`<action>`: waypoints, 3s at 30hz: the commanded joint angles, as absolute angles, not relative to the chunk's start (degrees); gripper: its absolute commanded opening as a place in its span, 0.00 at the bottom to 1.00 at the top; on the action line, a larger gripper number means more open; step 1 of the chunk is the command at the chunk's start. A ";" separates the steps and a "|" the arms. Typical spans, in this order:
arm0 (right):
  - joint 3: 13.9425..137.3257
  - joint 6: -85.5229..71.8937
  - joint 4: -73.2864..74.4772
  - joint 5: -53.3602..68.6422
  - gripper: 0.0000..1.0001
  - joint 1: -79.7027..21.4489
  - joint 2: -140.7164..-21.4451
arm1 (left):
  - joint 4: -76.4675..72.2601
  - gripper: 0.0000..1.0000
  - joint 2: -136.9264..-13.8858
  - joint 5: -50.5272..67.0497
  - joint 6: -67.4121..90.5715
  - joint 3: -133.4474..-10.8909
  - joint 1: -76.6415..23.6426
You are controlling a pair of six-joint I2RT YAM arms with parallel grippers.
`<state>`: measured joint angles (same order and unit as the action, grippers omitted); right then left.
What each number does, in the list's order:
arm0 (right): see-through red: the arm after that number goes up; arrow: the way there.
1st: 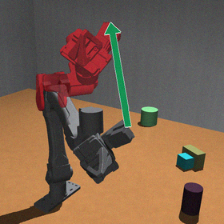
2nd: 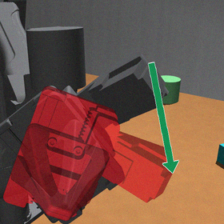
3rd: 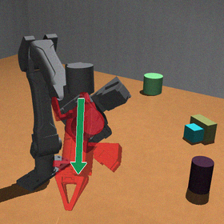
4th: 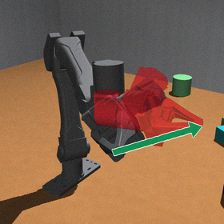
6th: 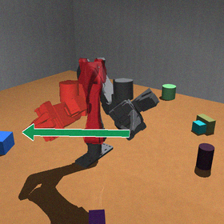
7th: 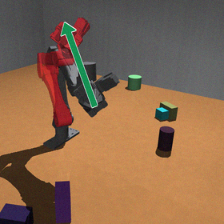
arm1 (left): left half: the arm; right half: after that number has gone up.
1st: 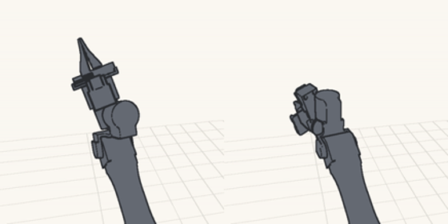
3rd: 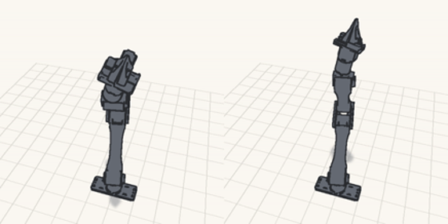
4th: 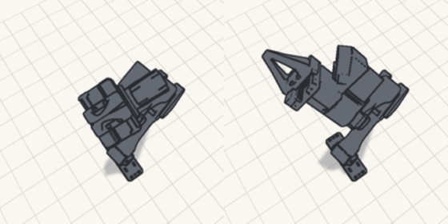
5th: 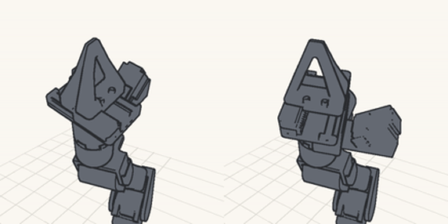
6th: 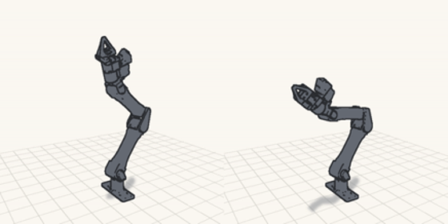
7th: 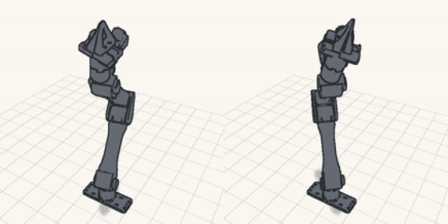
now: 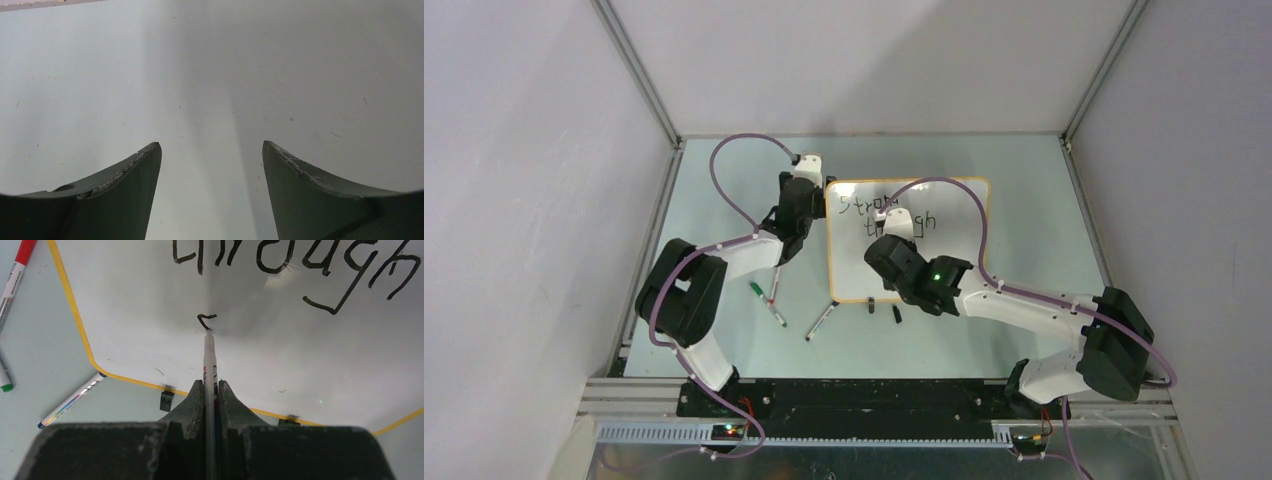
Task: Write a sentence on the whiteboard
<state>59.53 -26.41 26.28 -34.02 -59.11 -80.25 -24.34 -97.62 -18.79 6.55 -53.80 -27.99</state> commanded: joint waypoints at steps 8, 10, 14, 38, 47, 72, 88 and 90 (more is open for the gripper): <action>61.50 -27.73 28.99 -36.12 0.00 -59.30 -80.29 | -26.60 0.80 -96.93 -18.37 6.97 -54.47 -27.88; 61.52 -27.77 29.01 -35.96 0.00 -59.37 -80.45 | -26.56 0.80 -96.89 -18.39 6.98 -54.45 -27.90; 61.53 -27.41 28.67 -35.02 0.00 -59.51 -80.60 | -26.59 0.80 -96.89 -18.37 7.01 -54.44 -27.86; 63.09 -25.59 25.45 -32.31 0.00 -60.02 -82.37 | -26.63 0.80 -96.87 -18.44 7.02 -54.45 -27.86; 60.99 -23.34 22.87 -32.74 0.00 -61.86 -75.35 | -26.63 0.80 -96.88 -18.37 6.96 -54.34 -27.93; 47.79 -10.29 8.48 -29.26 0.00 -58.22 -62.88 | -27.29 0.80 -96.60 -18.47 6.86 -53.86 -28.04; 45.62 -10.21 7.12 -29.01 0.00 -58.53 -64.56 | -27.59 0.80 -96.51 -18.56 6.77 -53.62 -28.07; 45.62 -10.09 7.16 -29.37 0.00 -58.53 -64.78 | -27.60 0.80 -96.55 -18.57 6.77 -53.66 -28.07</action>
<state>45.76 -10.63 9.80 -27.79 -58.30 -64.14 -25.19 -97.62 -18.79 6.55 -53.80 -27.99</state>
